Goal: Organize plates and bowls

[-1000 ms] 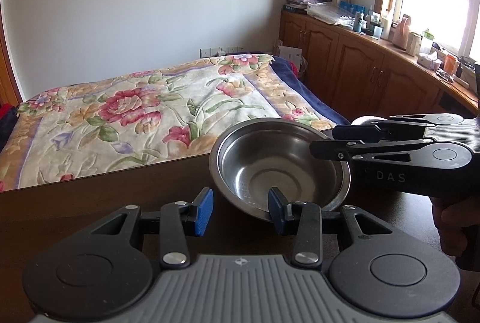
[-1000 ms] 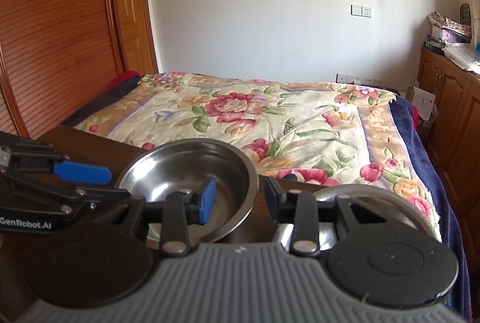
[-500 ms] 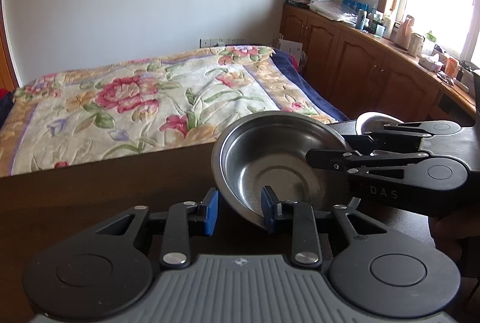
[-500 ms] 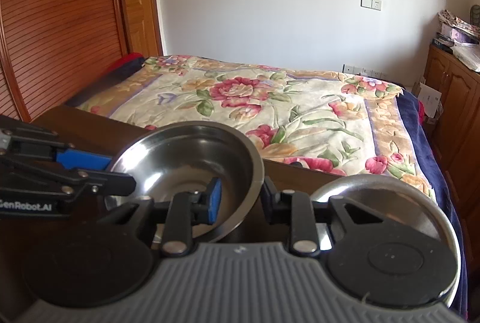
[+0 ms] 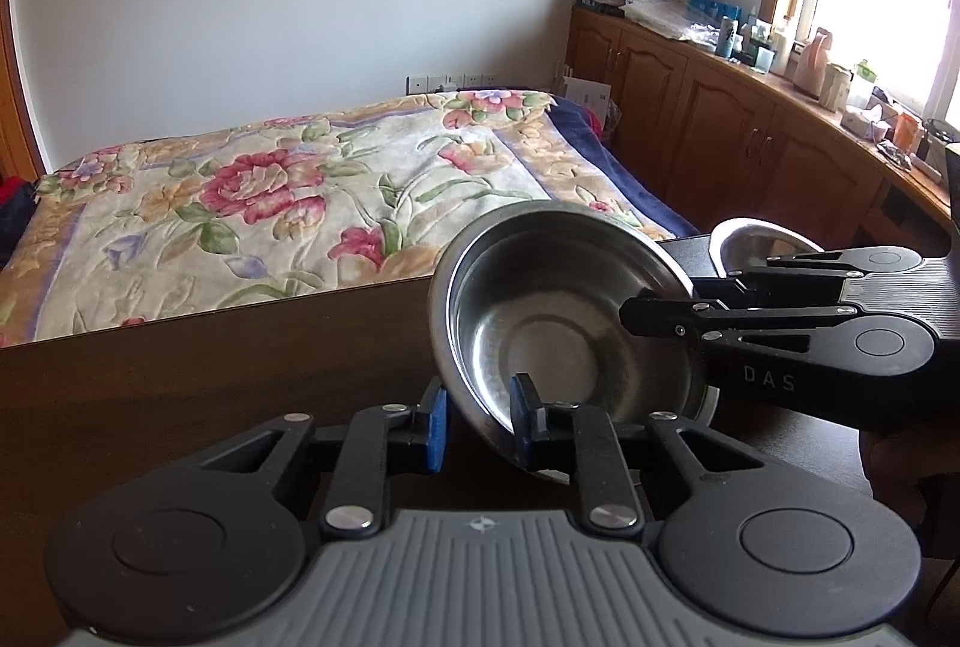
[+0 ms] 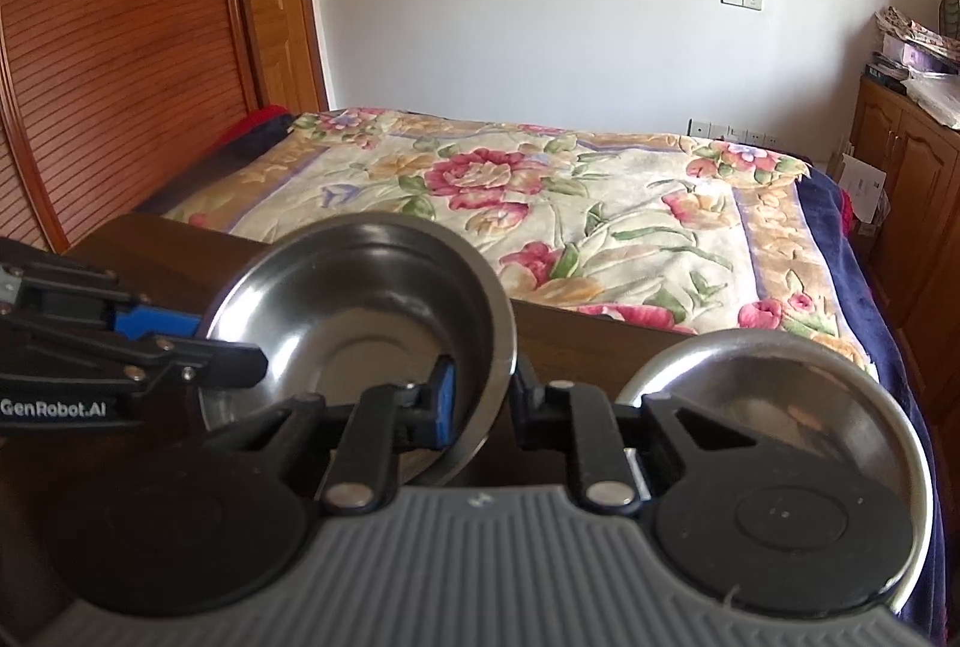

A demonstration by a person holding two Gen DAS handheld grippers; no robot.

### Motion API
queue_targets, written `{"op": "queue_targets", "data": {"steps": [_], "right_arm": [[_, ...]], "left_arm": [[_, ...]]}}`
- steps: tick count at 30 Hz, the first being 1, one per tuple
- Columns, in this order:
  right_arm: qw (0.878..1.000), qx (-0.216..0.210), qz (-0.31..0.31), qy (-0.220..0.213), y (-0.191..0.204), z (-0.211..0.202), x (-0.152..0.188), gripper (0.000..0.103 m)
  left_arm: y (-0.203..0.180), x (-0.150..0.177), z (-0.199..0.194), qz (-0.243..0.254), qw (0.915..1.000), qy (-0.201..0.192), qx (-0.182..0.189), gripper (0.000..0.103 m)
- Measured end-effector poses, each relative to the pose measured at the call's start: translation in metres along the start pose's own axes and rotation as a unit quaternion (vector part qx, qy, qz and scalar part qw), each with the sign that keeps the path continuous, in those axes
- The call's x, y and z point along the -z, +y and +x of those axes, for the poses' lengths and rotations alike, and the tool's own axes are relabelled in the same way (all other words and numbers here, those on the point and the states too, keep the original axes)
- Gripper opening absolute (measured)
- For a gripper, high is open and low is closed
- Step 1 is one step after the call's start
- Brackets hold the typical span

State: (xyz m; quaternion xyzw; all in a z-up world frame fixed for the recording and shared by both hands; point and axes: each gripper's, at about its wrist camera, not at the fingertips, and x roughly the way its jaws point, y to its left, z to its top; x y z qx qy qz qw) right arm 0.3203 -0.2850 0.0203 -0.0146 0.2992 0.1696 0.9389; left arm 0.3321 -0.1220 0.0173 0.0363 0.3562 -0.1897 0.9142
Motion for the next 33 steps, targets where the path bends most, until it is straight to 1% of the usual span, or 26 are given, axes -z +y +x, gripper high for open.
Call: {"op": "queue_targets", "data": {"steps": [8, 20, 33], "right_arm": [[1.000, 0.002, 0.002, -0.008, 0.003, -0.014, 0.000, 0.021], [0.999, 0.013, -0.003, -0.039, 0.008, -0.052, -0.006, 0.021], [0.998, 0.016, 0.001, -0.060, 0.013, -0.087, 0.005, 0.021]], "left_arm": [[-0.008, -0.002, -0.027, 0.008, 0.9997, -0.022, 0.010, 0.023], [-0.020, -0.002, -0.063, 0.019, 0.9985, -0.048, 0.018, 0.023], [-0.030, 0.009, -0.101, 0.027, 0.9966, -0.068, 0.036, 0.023]]}}
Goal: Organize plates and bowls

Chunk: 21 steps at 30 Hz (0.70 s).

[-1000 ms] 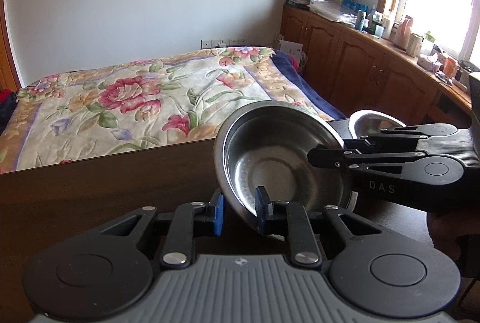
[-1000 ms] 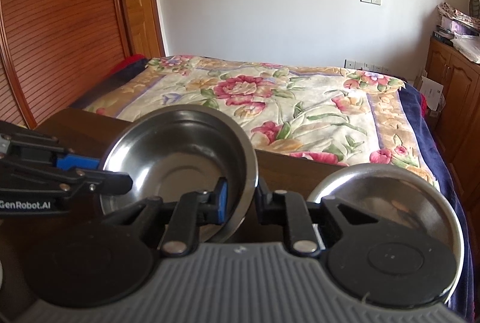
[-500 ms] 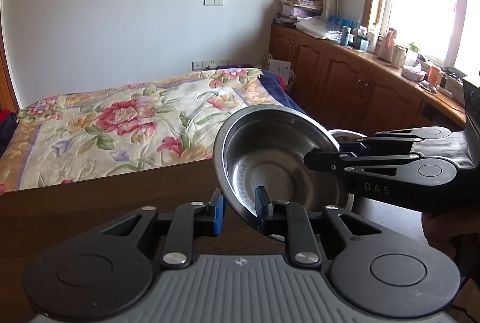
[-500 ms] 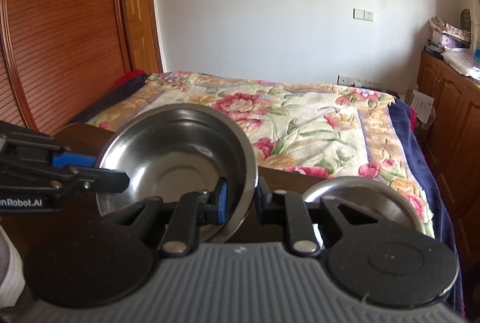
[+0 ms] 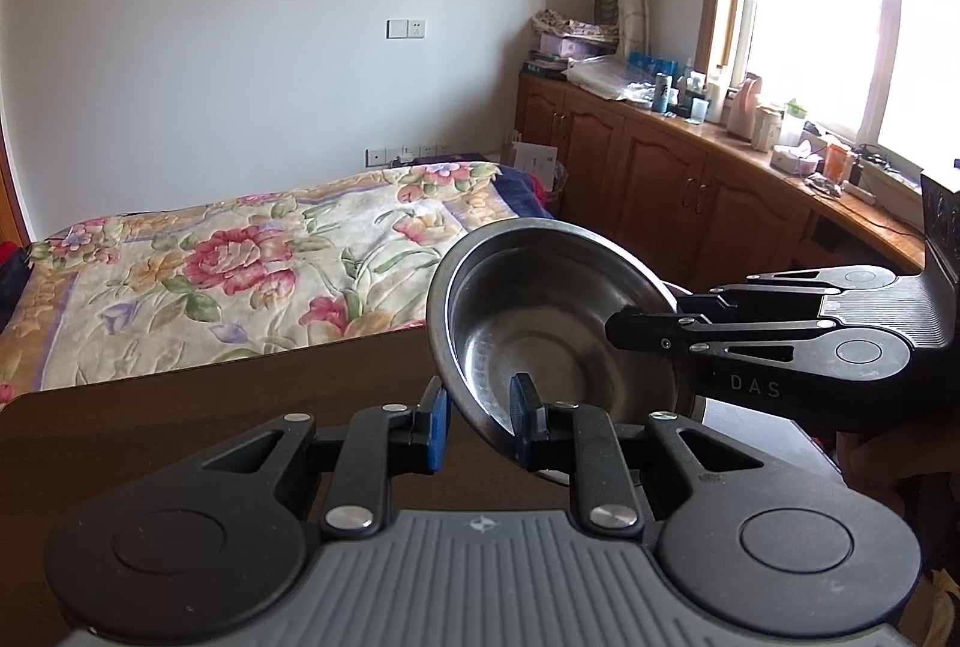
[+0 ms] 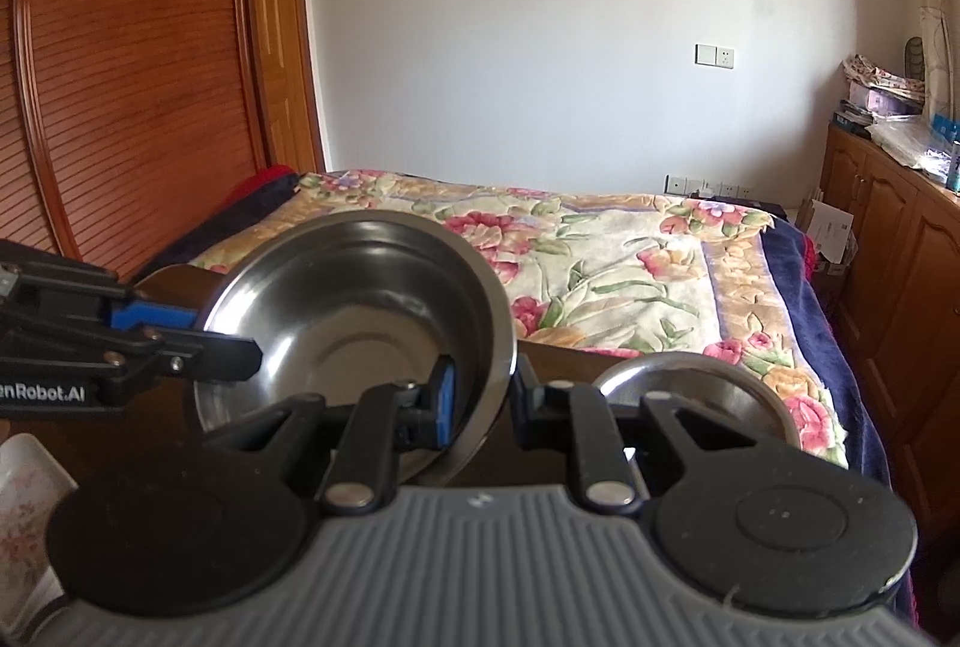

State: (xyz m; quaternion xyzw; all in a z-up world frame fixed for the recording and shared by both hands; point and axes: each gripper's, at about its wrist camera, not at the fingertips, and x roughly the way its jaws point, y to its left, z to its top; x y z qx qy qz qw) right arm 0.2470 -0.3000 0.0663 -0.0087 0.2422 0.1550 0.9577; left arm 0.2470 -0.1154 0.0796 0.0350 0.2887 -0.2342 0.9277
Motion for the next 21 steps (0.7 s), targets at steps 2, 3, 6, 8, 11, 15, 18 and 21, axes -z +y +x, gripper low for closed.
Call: {"op": "queue_targets", "data": {"steps": [2, 3, 6, 8, 11, 15, 18, 21], "right_arm": [[1.000, -0.001, 0.002, -0.002, 0.001, -0.006, 0.003, 0.021], [1.000, -0.001, 0.002, -0.002, 0.001, -0.009, 0.004, 0.021], [1.000, 0.001, -0.007, -0.005, 0.004, -0.017, 0.010, 0.021], [1.000, 0.001, -0.009, -0.005, 0.008, -0.022, 0.014, 0.021], [1.000, 0.000, -0.007, -0.005, 0.012, -0.030, 0.019, 0.021], [1.000, -0.003, -0.004, -0.005, 0.016, -0.039, 0.026, 0.021], [1.000, -0.005, -0.002, -0.003, 0.019, -0.045, 0.032, 0.021], [1.000, -0.006, -0.002, -0.002, 0.022, -0.051, 0.036, 0.021]], "left_arm": [[-0.002, 0.004, -0.006, 0.000, 1.0000, -0.002, 0.004, 0.023], [-0.003, 0.007, -0.009, 0.000, 1.0000, -0.003, 0.005, 0.023], [-0.005, 0.014, -0.017, -0.004, 0.9999, -0.003, 0.011, 0.023], [-0.005, 0.020, -0.023, -0.007, 0.9999, -0.003, 0.015, 0.023], [-0.007, 0.028, -0.030, -0.009, 0.9998, -0.003, 0.020, 0.023], [-0.009, 0.039, -0.040, -0.012, 0.9996, -0.006, 0.025, 0.023], [-0.013, 0.050, -0.047, -0.008, 0.9996, -0.008, 0.028, 0.023], [-0.014, 0.058, -0.055, -0.012, 0.9993, -0.008, 0.035, 0.023]]}}
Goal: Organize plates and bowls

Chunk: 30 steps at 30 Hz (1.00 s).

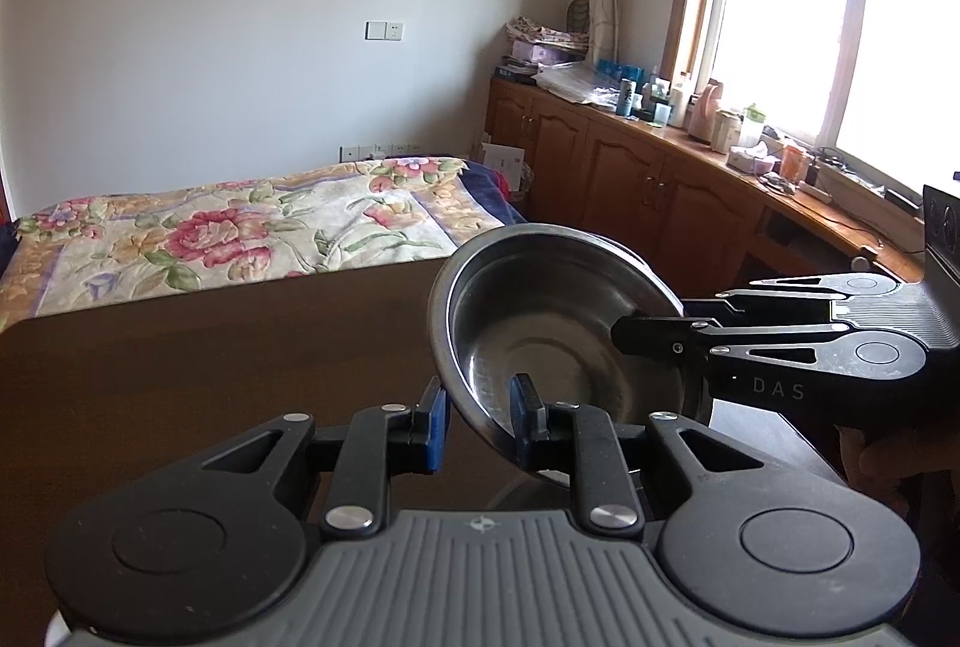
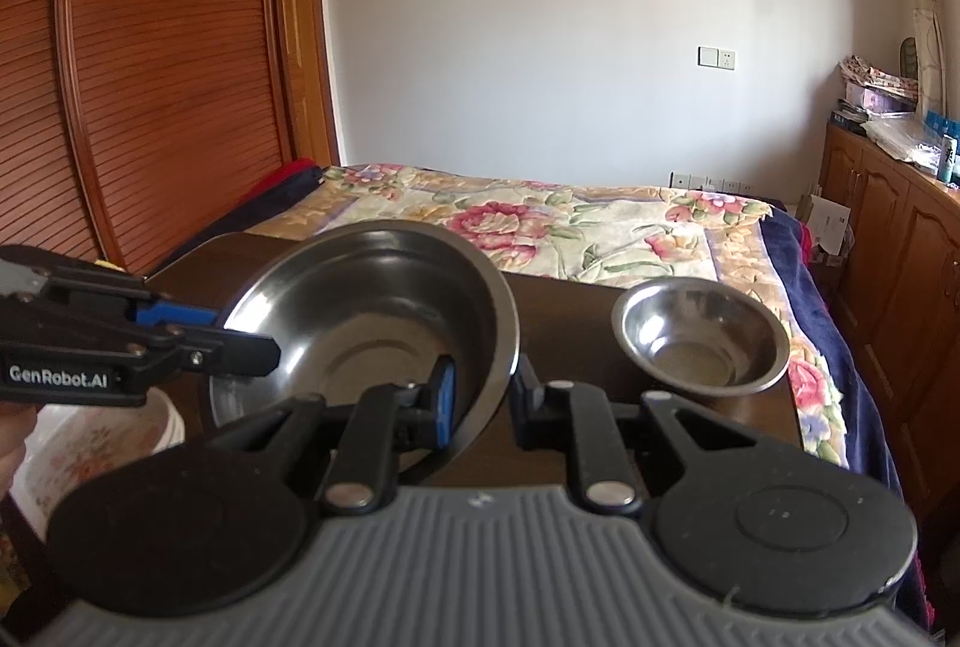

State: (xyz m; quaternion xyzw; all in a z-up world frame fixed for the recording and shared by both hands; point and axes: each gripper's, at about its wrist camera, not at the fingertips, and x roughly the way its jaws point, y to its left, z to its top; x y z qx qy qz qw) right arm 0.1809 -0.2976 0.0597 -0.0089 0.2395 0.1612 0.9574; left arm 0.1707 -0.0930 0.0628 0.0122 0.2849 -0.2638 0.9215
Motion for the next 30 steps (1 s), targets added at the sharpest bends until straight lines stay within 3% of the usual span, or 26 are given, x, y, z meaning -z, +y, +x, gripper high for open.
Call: {"op": "queue_targets", "data": {"steps": [10, 30], "right_arm": [[1.000, -0.002, 0.003, 0.000, 0.010, -0.022, 0.021, 0.021], [1.000, -0.001, -0.019, 0.025, 0.026, -0.035, 0.055, 0.021]], "left_arm": [[-0.009, 0.027, -0.022, -0.003, 0.9999, -0.003, 0.016, 0.023], [-0.014, 0.071, -0.030, 0.000, 0.9991, 0.036, 0.025, 0.024]]}}
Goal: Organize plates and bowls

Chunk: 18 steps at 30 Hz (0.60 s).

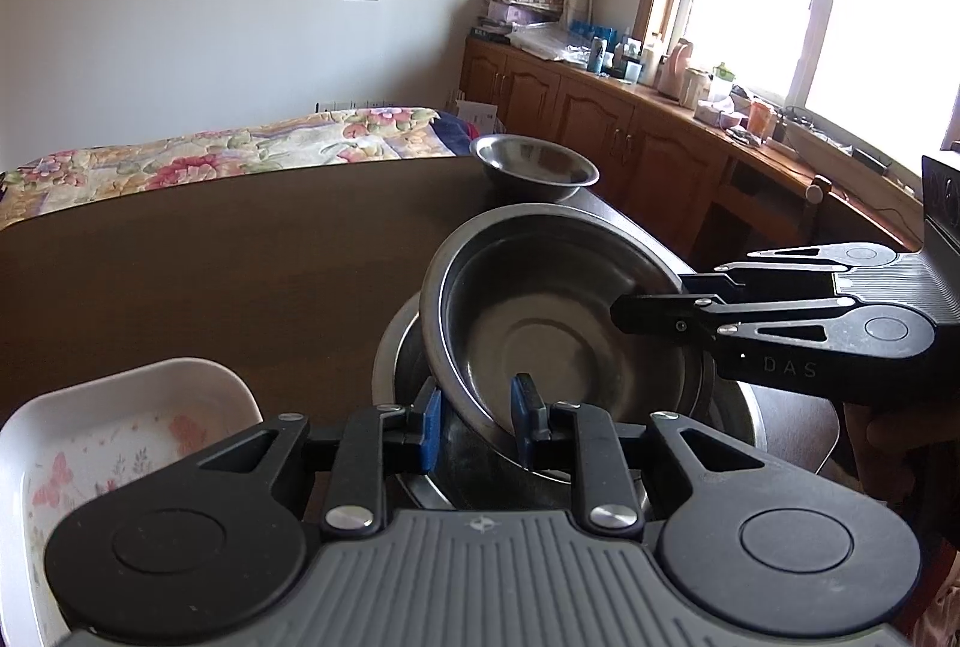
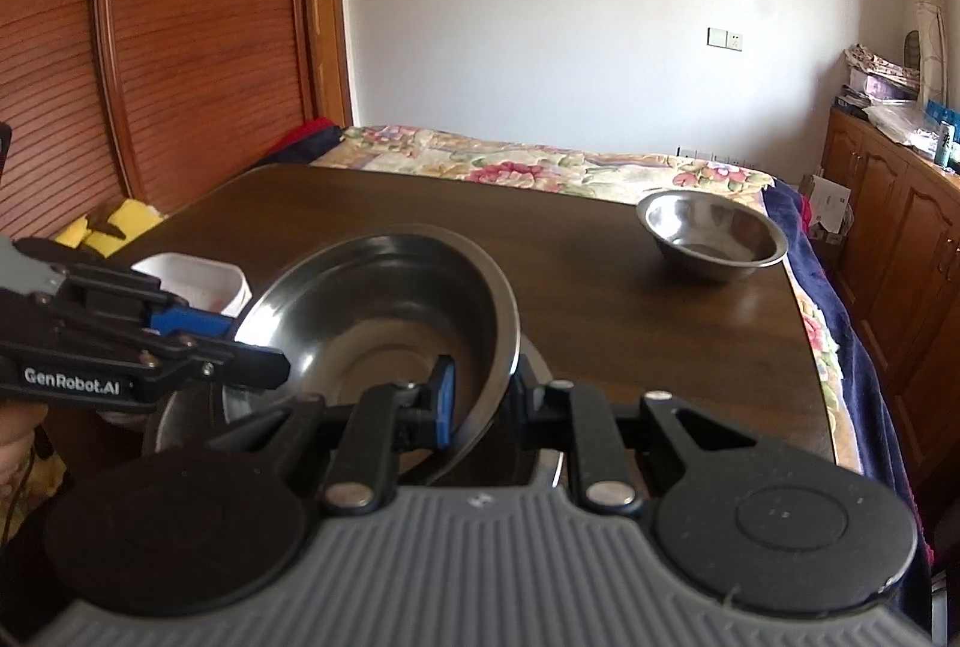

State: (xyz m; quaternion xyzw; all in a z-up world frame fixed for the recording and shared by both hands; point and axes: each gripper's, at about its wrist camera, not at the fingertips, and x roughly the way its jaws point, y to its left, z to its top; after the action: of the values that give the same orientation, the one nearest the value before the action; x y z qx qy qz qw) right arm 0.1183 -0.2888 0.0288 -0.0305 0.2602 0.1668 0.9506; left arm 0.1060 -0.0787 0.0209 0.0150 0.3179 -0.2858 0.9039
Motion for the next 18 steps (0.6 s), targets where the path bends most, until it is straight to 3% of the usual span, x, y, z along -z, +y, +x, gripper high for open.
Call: {"op": "queue_targets", "data": {"steps": [18], "right_arm": [[0.999, 0.005, -0.042, 0.017, 0.012, -0.002, 0.007, 0.028]], "left_arm": [[-0.006, -0.001, 0.005, 0.019, 0.9997, 0.012, 0.000, 0.027]]}}
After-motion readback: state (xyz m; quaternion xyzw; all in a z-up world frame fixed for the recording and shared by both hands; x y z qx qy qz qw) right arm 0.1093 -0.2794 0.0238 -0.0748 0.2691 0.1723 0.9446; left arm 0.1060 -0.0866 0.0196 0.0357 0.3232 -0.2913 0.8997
